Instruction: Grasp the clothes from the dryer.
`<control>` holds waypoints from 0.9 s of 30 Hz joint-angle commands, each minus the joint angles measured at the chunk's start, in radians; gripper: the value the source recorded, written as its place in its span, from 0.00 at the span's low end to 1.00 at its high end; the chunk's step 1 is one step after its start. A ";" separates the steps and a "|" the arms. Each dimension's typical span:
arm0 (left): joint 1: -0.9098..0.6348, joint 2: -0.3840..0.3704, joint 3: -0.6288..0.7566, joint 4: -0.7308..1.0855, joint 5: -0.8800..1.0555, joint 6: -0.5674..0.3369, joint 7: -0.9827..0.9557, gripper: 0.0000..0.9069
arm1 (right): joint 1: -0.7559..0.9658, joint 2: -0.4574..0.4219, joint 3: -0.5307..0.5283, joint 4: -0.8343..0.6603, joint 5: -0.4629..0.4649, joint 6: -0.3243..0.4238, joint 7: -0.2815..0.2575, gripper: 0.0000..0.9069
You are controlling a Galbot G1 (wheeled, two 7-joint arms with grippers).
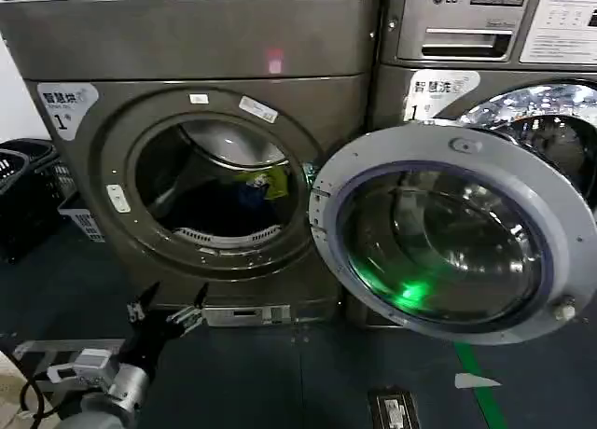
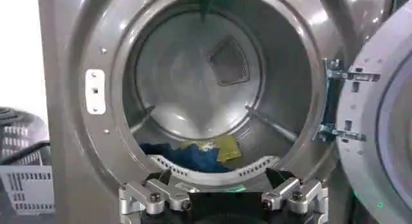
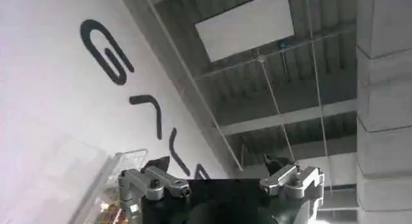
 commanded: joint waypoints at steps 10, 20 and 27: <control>-0.003 0.000 0.002 0.002 -0.002 -0.001 -0.015 1.00 | 0.004 0.004 -0.004 0.001 0.000 -0.001 -0.005 1.00; -0.005 0.001 0.003 0.000 -0.005 -0.002 -0.019 1.00 | 0.000 0.005 0.002 0.003 0.001 0.000 -0.007 1.00; -0.001 0.000 0.004 -0.006 -0.005 -0.004 -0.017 1.00 | -0.008 0.009 0.011 0.016 0.015 0.007 -0.008 1.00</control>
